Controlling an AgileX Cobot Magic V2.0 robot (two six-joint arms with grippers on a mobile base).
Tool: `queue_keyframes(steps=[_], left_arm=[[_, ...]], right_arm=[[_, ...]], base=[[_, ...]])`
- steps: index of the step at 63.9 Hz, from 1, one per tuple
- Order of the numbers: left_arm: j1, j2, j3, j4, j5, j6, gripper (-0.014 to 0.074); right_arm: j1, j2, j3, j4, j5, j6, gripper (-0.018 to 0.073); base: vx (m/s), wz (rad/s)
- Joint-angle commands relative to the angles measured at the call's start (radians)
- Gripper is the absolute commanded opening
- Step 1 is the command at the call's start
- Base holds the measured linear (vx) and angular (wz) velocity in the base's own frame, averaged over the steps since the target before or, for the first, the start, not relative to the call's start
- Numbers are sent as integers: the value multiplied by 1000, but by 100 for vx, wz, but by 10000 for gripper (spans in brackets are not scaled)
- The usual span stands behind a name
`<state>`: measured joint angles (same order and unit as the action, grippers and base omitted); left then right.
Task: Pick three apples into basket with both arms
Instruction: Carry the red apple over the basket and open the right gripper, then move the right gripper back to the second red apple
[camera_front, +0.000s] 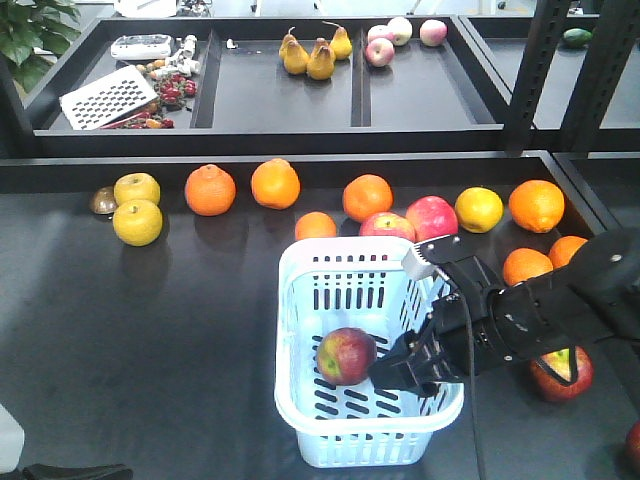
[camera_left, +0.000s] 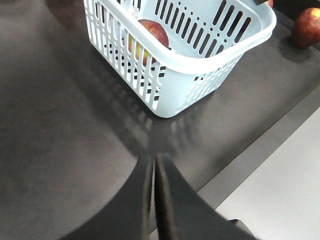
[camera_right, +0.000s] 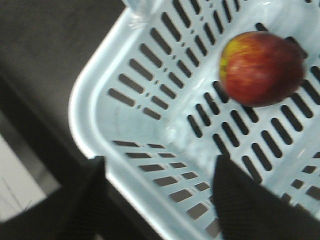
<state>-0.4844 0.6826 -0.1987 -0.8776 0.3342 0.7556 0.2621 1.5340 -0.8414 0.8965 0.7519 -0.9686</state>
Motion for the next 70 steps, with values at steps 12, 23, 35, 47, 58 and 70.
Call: queue_keyframes(steps=[12, 23, 35, 47, 58, 70], left_arm=[[-2, -2, -25, -26, -41, -1, -8], [-2, -2, -25, -26, -41, -1, -8], [-2, -2, -25, -26, -41, -1, -8], [-2, -2, -25, -26, -41, -1, -8], [-2, -2, -25, -26, -41, -1, -8], [-2, -2, -25, -26, -41, -1, -6]], right_arm=[[-5, -179, -26, -229, 44, 281, -10], [-70, -275, -26, -553, 15, 585, -6], [-236, -289, -26, -717, -46, 709, 46], [-372, -205, -46, -708, -85, 676, 289], [-413, -78, -116, -725, -91, 683, 641], [-413, 68, -217, -744, -91, 712, 724]], base=[[0, 0], [0, 0], [0, 0], [0, 0], [0, 0], [0, 0]])
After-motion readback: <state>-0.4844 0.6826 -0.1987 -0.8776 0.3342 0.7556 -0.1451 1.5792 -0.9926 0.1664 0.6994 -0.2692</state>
